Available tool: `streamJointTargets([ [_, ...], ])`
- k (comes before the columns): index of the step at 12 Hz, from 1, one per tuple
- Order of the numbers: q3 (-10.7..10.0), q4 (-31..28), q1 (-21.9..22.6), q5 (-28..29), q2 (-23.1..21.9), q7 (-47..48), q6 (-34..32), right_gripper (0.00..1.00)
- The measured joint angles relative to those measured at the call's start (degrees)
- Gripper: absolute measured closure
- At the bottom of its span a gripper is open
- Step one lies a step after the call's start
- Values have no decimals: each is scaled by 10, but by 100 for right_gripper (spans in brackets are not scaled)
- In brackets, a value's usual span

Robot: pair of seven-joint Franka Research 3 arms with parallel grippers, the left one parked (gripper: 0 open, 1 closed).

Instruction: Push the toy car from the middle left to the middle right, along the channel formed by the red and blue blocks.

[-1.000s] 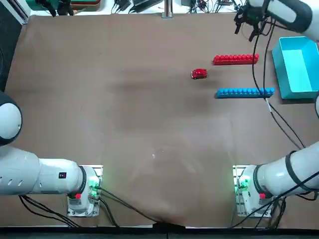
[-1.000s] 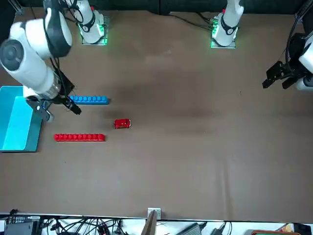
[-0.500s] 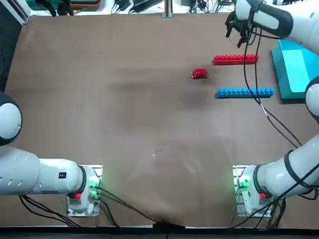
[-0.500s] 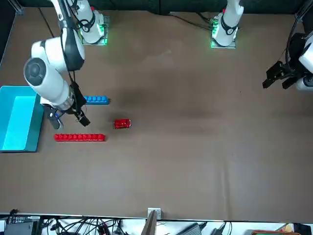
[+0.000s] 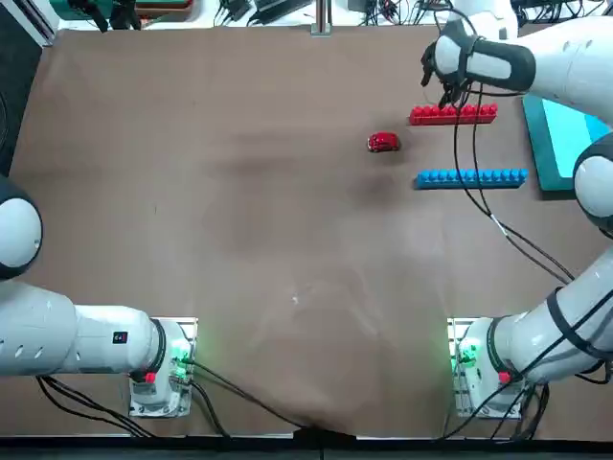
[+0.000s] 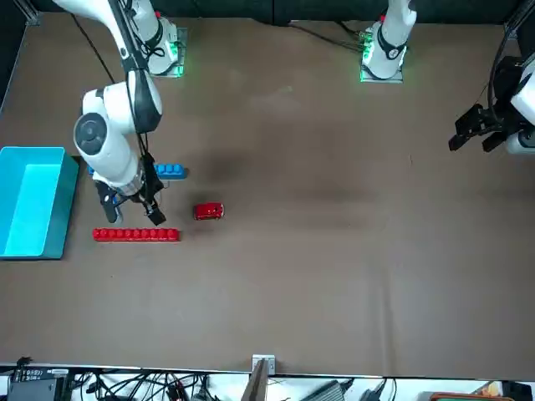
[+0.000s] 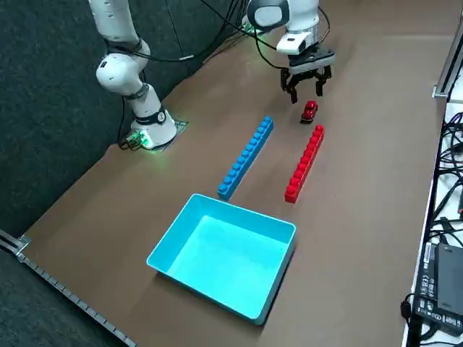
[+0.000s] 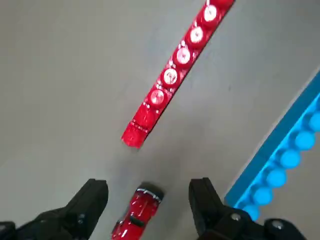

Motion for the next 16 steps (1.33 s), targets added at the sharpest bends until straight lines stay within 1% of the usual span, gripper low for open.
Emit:
streamJointTargets([
  [4, 1, -2, 39, 0, 27, 103, 35, 3],
  [6, 1, -2, 56, 0, 44, 155, 44, 6],
  [8, 1, 5, 69, -1, 64, 208, 49, 6],
  [13, 1, 18, 78, -1, 96, 289, 51, 14],
  [14, 0, 19, 80, -1, 100, 303, 51, 18],
  [15, 0, 21, 83, -1, 104, 317, 51, 18],
  [16, 0, 23, 86, -2, 107, 330, 51, 22],
])
